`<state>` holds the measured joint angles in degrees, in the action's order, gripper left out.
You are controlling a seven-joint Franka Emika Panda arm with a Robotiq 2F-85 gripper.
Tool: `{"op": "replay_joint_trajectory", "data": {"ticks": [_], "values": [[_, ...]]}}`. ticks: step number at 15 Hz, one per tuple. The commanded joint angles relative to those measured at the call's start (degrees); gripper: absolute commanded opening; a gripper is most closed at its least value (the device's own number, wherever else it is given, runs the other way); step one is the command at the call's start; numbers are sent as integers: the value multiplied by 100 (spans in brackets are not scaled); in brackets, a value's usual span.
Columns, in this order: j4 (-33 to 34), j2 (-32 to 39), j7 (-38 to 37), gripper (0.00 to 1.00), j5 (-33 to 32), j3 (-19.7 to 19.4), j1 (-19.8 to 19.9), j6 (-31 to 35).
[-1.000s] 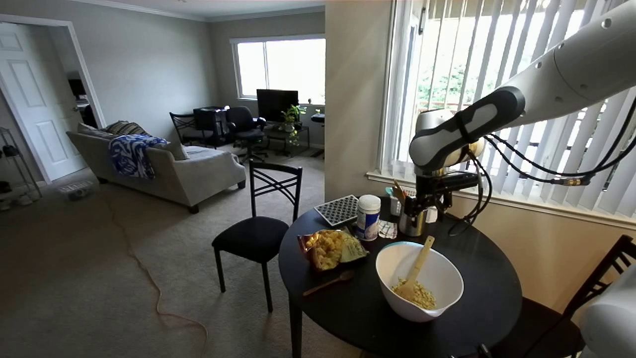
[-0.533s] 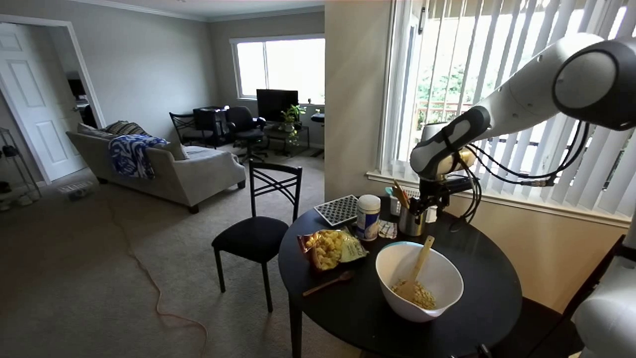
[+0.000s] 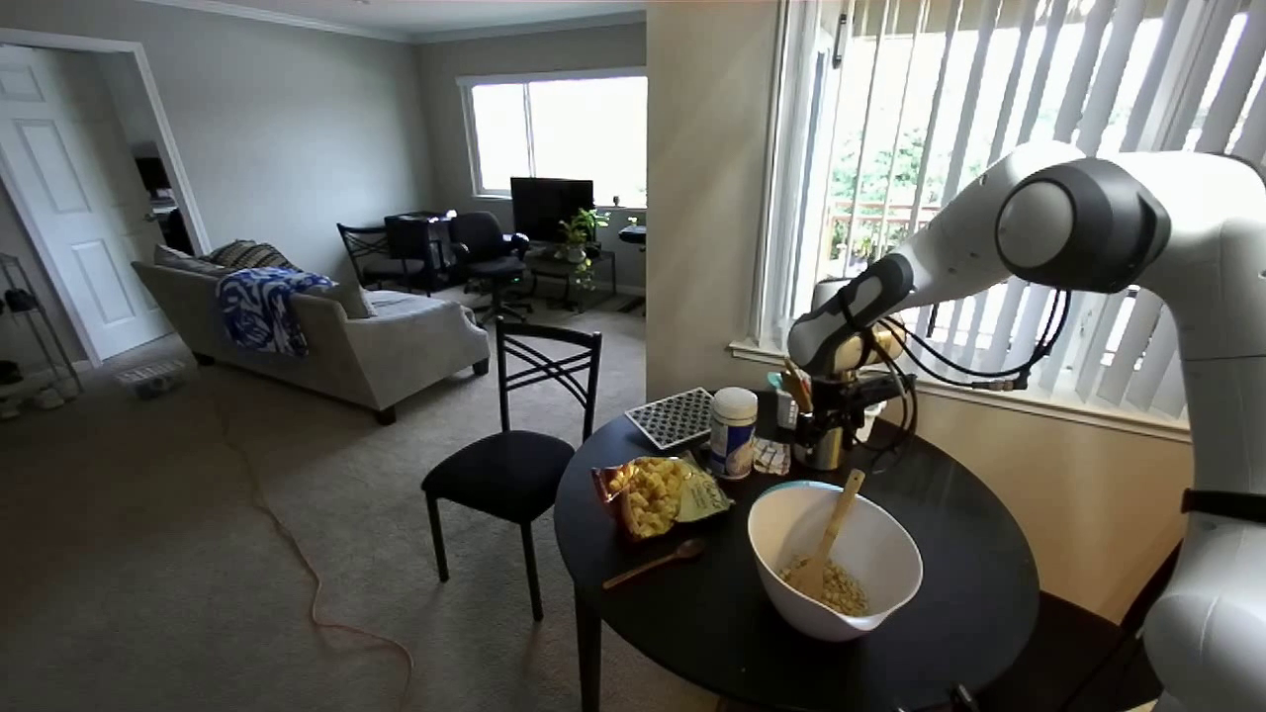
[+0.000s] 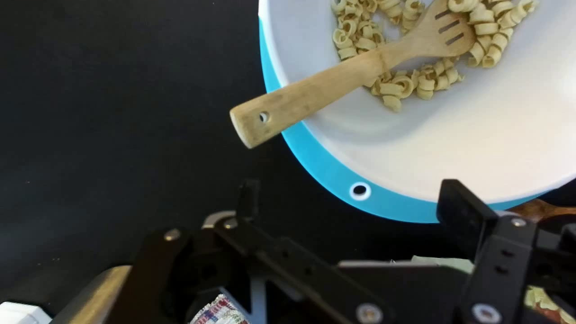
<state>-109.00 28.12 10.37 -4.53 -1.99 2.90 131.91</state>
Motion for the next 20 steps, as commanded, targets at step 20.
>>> {"op": "replay_joint_trajectory", "data": {"ticks": [20], "values": [[792, 1197, 3012, 100, 759, 773, 1608, 552]]}}
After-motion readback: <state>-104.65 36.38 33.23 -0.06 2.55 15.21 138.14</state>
